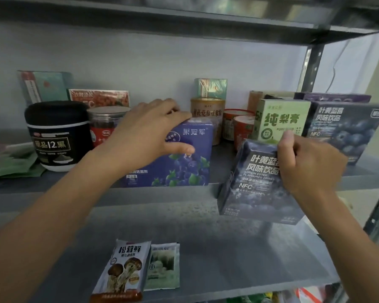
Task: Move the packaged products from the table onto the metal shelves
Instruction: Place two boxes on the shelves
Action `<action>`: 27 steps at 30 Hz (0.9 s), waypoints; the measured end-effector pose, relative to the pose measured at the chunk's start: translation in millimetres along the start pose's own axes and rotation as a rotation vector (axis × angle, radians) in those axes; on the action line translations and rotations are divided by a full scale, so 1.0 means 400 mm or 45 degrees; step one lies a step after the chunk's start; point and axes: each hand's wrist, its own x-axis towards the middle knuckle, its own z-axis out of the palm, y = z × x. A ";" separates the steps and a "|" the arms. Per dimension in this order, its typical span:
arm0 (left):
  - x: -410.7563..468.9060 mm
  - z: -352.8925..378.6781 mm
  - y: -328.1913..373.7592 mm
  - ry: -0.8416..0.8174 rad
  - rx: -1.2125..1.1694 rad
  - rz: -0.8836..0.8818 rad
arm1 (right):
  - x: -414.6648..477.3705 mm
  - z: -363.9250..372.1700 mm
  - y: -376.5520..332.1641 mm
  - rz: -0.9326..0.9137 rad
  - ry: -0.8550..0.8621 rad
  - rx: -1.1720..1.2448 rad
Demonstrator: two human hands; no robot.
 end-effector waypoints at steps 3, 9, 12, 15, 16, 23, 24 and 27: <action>-0.077 0.032 -0.024 0.223 0.101 -0.039 | -0.036 0.016 0.050 -0.014 -0.031 -0.020; -0.073 0.069 0.013 0.273 0.159 -0.197 | -0.099 0.052 0.088 -0.056 -0.120 0.019; -0.039 0.081 0.047 0.253 0.145 -0.212 | -0.128 0.060 0.088 -0.066 -0.121 0.073; 0.000 0.091 0.083 0.248 0.140 -0.215 | -0.136 0.064 0.090 -0.092 -0.121 0.106; 0.015 0.094 0.096 0.245 0.136 -0.211 | -0.136 0.066 0.094 -0.099 -0.125 0.122; 0.112 0.138 0.145 0.218 0.127 -0.195 | -0.132 0.077 0.130 -0.135 -0.161 0.229; 0.121 0.146 0.143 0.222 0.128 -0.198 | -0.132 0.079 0.132 -0.145 -0.159 0.237; 0.140 0.160 0.134 0.240 0.127 -0.209 | -0.132 0.082 0.135 -0.170 -0.136 0.249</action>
